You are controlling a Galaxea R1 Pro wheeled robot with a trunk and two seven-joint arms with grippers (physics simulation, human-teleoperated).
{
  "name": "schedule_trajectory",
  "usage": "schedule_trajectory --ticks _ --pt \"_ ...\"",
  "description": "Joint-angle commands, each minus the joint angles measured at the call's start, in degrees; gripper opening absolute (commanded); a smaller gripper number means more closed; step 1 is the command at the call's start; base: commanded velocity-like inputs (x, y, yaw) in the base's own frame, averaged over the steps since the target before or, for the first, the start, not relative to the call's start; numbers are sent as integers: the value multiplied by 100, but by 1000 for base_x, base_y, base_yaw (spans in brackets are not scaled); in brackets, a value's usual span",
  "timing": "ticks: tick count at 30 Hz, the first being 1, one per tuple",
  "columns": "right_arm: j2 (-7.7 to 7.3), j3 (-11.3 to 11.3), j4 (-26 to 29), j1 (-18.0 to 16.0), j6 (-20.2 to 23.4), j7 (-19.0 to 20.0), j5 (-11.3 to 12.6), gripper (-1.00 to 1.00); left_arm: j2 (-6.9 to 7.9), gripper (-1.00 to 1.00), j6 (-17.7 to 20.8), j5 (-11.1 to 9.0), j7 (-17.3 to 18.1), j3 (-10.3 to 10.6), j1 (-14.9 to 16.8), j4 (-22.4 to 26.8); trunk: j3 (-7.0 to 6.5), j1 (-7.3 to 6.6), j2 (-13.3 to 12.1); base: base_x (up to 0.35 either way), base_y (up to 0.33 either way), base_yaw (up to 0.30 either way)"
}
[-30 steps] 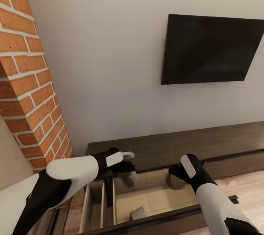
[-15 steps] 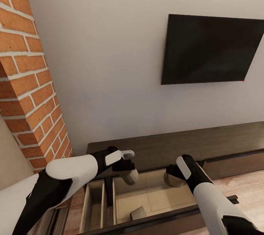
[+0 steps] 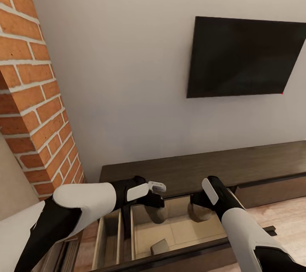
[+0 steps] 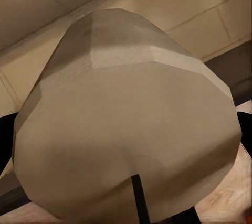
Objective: Place each of the two pumpkins and all three candles from the living room inside a cabinet in the living room (use any cabinet), then make sure every cabinet is closed, and position the cauldron so it is next to a table in the living room.
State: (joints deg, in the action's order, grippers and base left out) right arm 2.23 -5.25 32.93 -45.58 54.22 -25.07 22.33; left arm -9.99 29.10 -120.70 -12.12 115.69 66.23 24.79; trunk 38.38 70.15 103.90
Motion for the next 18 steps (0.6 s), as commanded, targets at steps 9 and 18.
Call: schedule_trajectory --ticks 9,18 --pt "108 302 86 -3 -116 -83 -453 -100 -1 -100 -367 38 -29 41 12 102 168 197 364 0 0 0" --pt "120 384 122 -3 -141 -86 -483 -100 -1 -100 -377 116 -27 41 8 237 337 395 725 0 0 -72"
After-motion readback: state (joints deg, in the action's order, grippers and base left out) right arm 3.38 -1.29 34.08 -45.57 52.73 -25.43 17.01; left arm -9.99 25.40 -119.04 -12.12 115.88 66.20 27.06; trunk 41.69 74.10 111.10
